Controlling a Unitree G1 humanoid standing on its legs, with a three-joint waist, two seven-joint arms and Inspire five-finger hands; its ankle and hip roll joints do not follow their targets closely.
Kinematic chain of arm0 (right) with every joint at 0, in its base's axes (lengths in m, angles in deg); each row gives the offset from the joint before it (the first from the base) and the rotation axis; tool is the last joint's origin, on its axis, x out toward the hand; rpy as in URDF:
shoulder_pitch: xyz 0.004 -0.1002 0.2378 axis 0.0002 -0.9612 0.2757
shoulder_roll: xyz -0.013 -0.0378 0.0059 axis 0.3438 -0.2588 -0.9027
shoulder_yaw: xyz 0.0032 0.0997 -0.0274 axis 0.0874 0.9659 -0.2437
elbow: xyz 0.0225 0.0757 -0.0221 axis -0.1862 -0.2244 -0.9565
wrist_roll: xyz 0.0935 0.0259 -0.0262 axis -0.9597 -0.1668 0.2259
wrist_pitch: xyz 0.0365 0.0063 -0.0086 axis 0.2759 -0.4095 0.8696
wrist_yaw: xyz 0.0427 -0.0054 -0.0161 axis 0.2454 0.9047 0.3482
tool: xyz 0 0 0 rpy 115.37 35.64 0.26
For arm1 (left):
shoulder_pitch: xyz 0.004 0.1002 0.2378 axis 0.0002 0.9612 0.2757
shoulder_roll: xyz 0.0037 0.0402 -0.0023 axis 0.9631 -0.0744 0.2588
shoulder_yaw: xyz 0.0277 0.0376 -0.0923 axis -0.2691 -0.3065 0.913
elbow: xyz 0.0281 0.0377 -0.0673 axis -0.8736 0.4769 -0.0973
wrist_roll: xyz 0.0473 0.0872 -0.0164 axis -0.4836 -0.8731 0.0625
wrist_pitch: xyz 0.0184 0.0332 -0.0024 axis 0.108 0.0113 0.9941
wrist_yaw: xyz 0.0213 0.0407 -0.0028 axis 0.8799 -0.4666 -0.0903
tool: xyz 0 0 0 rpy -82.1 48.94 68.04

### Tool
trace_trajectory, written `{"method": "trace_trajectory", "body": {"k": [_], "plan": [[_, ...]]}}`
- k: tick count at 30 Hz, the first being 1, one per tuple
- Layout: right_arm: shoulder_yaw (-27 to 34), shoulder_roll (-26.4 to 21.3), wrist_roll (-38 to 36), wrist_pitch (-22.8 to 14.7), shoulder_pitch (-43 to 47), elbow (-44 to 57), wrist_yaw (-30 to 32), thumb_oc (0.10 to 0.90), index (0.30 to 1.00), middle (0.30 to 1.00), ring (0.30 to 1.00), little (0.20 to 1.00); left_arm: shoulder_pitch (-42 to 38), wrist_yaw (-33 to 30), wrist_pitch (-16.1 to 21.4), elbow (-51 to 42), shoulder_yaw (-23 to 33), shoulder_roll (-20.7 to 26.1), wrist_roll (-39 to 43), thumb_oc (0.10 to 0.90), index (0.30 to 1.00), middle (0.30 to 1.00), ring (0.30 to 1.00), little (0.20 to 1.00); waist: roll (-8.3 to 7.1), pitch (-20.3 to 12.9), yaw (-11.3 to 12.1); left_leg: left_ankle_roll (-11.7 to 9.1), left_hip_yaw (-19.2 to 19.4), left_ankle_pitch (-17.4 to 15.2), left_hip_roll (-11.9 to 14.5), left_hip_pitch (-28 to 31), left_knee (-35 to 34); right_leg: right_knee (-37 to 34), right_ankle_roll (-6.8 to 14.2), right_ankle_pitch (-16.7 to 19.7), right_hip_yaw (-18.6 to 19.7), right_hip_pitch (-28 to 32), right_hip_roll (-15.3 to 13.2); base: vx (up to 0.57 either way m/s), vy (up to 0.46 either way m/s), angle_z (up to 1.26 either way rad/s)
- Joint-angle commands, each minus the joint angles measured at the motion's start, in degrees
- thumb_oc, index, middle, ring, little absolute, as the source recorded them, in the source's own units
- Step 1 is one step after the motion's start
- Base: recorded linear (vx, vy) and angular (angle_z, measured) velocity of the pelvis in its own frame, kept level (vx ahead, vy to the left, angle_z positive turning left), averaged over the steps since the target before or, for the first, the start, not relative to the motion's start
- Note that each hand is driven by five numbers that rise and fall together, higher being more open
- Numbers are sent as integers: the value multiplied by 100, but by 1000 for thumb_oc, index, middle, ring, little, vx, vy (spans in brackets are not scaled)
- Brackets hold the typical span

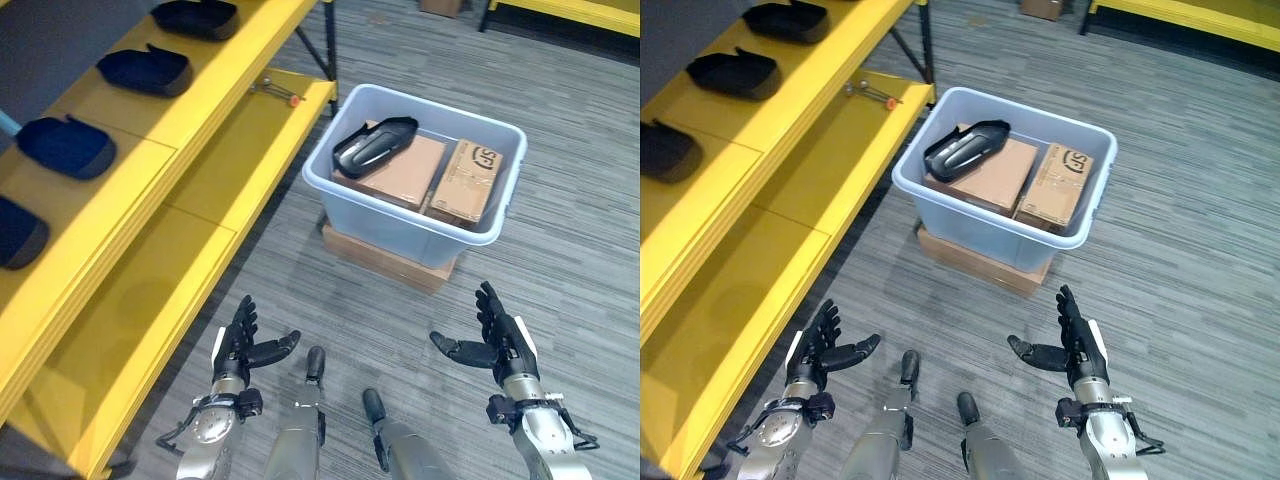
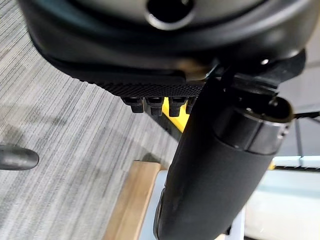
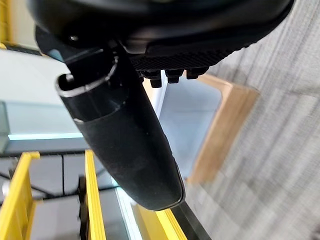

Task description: Move parts from the plastic box to the shelf.

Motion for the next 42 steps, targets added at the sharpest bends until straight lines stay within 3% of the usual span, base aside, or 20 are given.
{"method": "trace_trajectory", "body": {"k": [1, 2, 3, 4, 7, 9, 11, 12, 15, 17, 20, 22, 23, 25, 27, 28, 32, 35, 38, 42], "plan": [[5, 57, 151, -490, 4, 303, 51, 900, 1000, 1000, 1000, 1000, -205, -152, 596, -646, 55, 304, -68, 900, 1000, 1000, 1000, 1000, -268, -503, 73, 23, 397, 1657, 101, -570, -451, -488, 261, -506, -444, 1394, 133, 185, 151, -132], [-15, 88, 159, -462, 34, 296, 78, 900, 1000, 1000, 1000, 1000, -231, -169, 601, -625, 37, 322, -59, 900, 1000, 1000, 1000, 1000, -271, -542, 92, 71, 441, 1579, 125, -565, -372, -490, 308, -530, -370, 1432, 54, 370, 307, -90], [-32, 141, 154, -435, 92, 287, 135, 900, 1000, 1000, 1000, 1000, -295, -216, 618, -618, -17, 341, 0, 900, 1000, 1000, 1000, 1000, -311, -617, 27, 136, 698, 1429, 63, -550, -184, -567, 390, -535, -355, 1519, -215, 251, 229, -73], [-32, 141, 155, -434, 95, 287, 136, 900, 1000, 1000, 1000, 1000, -299, -216, 619, -617, -16, 340, 0, 900, 1000, 1000, 1000, 1000, -293, -623, 46, 130, 703, 1435, 93, -571, -175, -572, 390, -511, -336, 1498, -192, 241, 231, -32], [-197, 182, 231, -388, 255, 309, 133, 900, 1000, 1000, 1000, 1000, -362, -337, 633, -570, -66, 393, 10, 900, 1000, 1000, 1000, 1000, -405, -758, 6, 317, 1049, 1136, 42, -574, 12, -636, 645, -381, -183, 1456, -560, 195, 210, -48], [-239, 186, 235, -368, 275, 297, 129, 900, 1000, 1000, 1000, 1000, -387, -360, 624, -567, -90, 400, 16, 900, 1000, 1000, 1000, 1000, -441, -781, 6, 354, 1108, 1066, 35, -585, 65, -640, 691, -310, -172, 1434, -642, 181, 151, -73], [-274, 183, 277, -330, 342, 295, 111, 900, 1000, 1000, 1000, 1000, -438, -388, 614, -597, -127, 428, 9, 900, 1000, 1000, 1000, 1000, -559, -861, -31, 471, 1249, 662, -137, -601, 293, -663, 873, -112, -266, 1422, -970, 208, 162, -37], [-286, 188, 278, -329, 348, 300, 110, 900, 1000, 1000, 1000, 1000, -438, -391, 616, -598, -114, 433, 9, 900, 1000, 1000, 1000, 1000, -523, -839, -17, 474, 1261, 791, -65, -660, 318, -666, 884, -36, -192, 1376, -900, 138, 108, 15], [-337, 195, 304, -303, 495, 299, 130, 900, 1000, 1000, 1000, 1000, -541, -423, 590, -607, -163, 442, 26, 900, 1000, 1000, 1000, 1000, -593, -898, -29, 573, 1336, 383, -242, -695, 507, -645, 1022, 91, -321, 1346, -1190, 127, 138, -1], [-361, 195, 313, -296, 575, 295, 144, 900, 1000, 1000, 1000, 1000, -603, -457, 555, -617, -192, 456, 9, 900, 1000, 1000, 1000, 1000, -592, -921, -6, 629, 1354, 231, -317, -716, 600, -476, 1087, 235, -388, 1265, -1247, 78, 118, -1], [-406, 201, 304, -308, 657, 355, 111, 900, 1000, 1000, 1000, 1000, -725, -411, 498, -621, -245, 505, -36, 900, 1000, 1000, 1000, 1000, -475, -838, -31, 713, 1260, 201, -336, -585, 576, 511, 1103, 598, -558, 828, -963, 36, 119, 5], [-476, 199, 301, -296, 667, 417, 57, 900, 1000, 1000, 1000, 1000, -784, -409, 470, -651, -241, 579, -79, 900, 1000, 1000, 1000, 1000, -370, -672, -125, 778, 1201, 119, -299, -323, 486, 1434, 1072, 829, -899, 351, -689, 51, 173, 15], [-513, 228, 316, -275, 599, 419, 20, 900, 1000, 1000, 1000, 1000, -798, -404, 445, -666, -236, 593, -91, 900, 1000, 1000, 1000, 1000, -276, -531, -176, 815, 1187, -13, -276, 31, 439, 1905, 968, 720, -1422, -17, -744, 137, 200, 13], [-502, 252, 346, -251, 558, 399, 23, 900, 1000, 1000, 1000, 1000, -798, -385, 412, -651, -233, 581, -103, 900, 1000, 1000, 1000, 1000, -214, -480, -202, 833, 1178, -44, -249, 182, 406, 1964, 858, 646, -1679, -253, -776, 116, 112, 6], [-504, 288, 357, -246, 542, 328, 78, 900, 1000, 1000, 1000, 1000, -815, -369, 416, -609, -236, 561, -91, 900, 1000, 1000, 1000, 1000, -158, -376, -263, 822, 1202, -64, -247, 460, 287, 1735, 743, 300, -1978, -633, -658, 138, 89, 18], [-463, 313, 318, -269, 559, 271, 128, 900, 1000, 1000, 1000, 1000, -802, -394, 441, -608, -192, 525, -47, 900, 1000, 1000, 1000, 1000, -166, -346, -308, 779, 1284, -35, -281, 661, 78, 1025, 768, 237, -2175, -835, -692, 177, 64, 5], [-418, 284, 339, -273, 679, 224, 159, 900, 1000, 1000, 1000, 1000, -757, -412, 463, -589, -91, 460, -38, 900, 1000, 1000, 1000, 1000, -184, -332, -397, 674, 1316, 73, -432, 1148, -566, -723, 955, 921, -2111, -1002, -905, 169, 13, -26], [-384, 259, 484, -257, 741, 262, 196, 900, 1000, 1000, 1000, 1000, -762, -411, 471, -578, -62, 430, -85, 900, 1000, 1000, 1000, 1000, -184, -302, -421, 594, 1331, -23, -489, 1376, -608, -1324, 1088, 1292, -2206, -1276, -1033, 148, -22, 1], [-295, 205, 477, -265, 679, 280, 211, 900, 1000, 1000, 1000, 1000, -788, -364, 493, -467, -140, 329, -97, 900, 1000, 1000, 1000, 1000, -256, -410, -500, 536, 1181, -282, -605, 1630, -608, -1378, 1122, 1497, -2054, -1004, -1142, 303, -123, 38], [-145, 72, 478, -280, 581, 364, 183, 900, 1000, 1000, 1000, 1000, -695, -272, 464, -502, -191, 153, -36, 900, 1000, 1000, 1000, 1000, -153, -797, -608, 375, 1050, -575, -384, 1885, -427, -1329, 1012, 1446, -2472, -637, -1115, 352, -223, 41]]}}
